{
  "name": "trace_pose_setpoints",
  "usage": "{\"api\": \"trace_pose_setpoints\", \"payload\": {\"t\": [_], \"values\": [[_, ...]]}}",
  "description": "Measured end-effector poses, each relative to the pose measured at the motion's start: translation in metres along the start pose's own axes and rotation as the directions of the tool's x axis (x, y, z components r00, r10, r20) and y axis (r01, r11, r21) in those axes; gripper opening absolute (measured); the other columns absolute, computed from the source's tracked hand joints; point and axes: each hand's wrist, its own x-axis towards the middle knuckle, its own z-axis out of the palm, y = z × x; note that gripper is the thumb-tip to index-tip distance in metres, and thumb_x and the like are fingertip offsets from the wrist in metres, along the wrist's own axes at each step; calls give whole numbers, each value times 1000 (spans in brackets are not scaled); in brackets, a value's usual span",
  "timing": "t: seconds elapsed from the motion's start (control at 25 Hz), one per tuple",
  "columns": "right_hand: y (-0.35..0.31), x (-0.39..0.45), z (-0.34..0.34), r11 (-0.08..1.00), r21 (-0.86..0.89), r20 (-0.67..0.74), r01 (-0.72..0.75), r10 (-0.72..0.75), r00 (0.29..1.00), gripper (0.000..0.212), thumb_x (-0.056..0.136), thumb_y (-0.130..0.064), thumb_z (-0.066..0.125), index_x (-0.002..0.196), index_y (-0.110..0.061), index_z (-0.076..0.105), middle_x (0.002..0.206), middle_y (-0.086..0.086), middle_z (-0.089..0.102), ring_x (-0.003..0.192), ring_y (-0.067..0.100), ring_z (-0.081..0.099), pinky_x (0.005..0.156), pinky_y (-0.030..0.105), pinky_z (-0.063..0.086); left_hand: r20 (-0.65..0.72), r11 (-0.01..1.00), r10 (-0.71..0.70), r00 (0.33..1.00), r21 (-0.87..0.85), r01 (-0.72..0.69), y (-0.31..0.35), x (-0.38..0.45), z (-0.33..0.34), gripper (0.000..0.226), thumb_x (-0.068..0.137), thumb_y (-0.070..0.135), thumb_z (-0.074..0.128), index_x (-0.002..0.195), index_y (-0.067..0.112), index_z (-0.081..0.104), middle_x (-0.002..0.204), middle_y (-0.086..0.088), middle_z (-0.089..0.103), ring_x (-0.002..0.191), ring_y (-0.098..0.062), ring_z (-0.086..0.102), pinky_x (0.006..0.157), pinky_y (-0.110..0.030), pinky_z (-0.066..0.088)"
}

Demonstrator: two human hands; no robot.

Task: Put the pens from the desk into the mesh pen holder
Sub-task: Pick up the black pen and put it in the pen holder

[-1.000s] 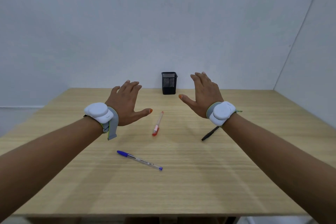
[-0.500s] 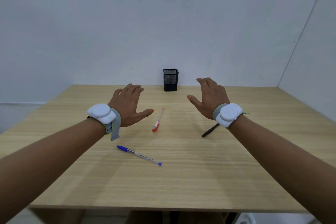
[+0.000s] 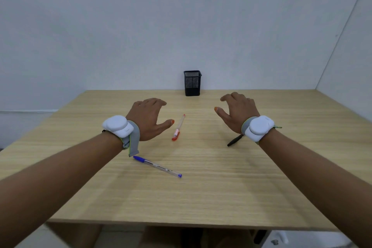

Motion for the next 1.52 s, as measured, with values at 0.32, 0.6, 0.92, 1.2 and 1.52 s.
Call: {"api": "trace_pose_setpoints", "payload": {"t": [0.32, 0.6, 0.92, 1.2, 1.52], "values": [[22, -7, 8, 993, -86, 250, 77, -54, 967, 21, 90, -27, 43, 92, -24, 64, 97, -6, 68, 97, 22, 58, 90, 39, 38, 102, 966, -61, 993, -243, 85, 10, 12, 14, 17, 83, 44, 56, 87, 28, 62, 86, 17, 63, 80, -10, 62, 59, -23, 39], [41, -14, 23, 988, -57, 375, 144, -112, 920, 21, 86, -25, 51, 102, -30, 65, 106, -9, 62, 104, 17, 50, 90, 34, 36, 122, 942, -54, 991, -324, 91, 10, 25, 36, 12, 82, 38, 59, 79, 27, 62, 70, 20, 58, 72, -11, 63, 67, -28, 48], [57, -14, 26, 986, -26, 393, 162, -139, 909, 24, 81, -23, 54, 99, -35, 63, 101, -15, 62, 99, 15, 51, 83, 31, 32, 128, 926, -47, 991, -366, 92, 3, 38, 49, 9, 81, 35, 59, 79, 27, 63, 73, 20, 59, 76, -14, 63, 72, -33, 52], [57, -7, 27, 992, -4, 390, 128, -116, 914, 26, 85, -20, 52, 102, -35, 65, 104, -12, 62, 103, 16, 51, 83, 30, 29, 139, 941, -30, 990, -331, 75, 1, 42, 57, 9, 82, 36, 58, 84, 28, 63, 75, 21, 57, 77, -11, 63, 69, -29, 50], [59, -1, 29, 991, 14, 417, 131, -124, 900, 27, 85, -18, 54, 105, -32, 64, 93, -15, 53, 102, 16, 51, 81, 28, 31, 140, 941, -40, 989, -327, 84, -5, 42, 60, 12, 82, 38, 58, 89, 29, 60, 90, 16, 62, 81, -12, 61, 71, -28, 46]]}}
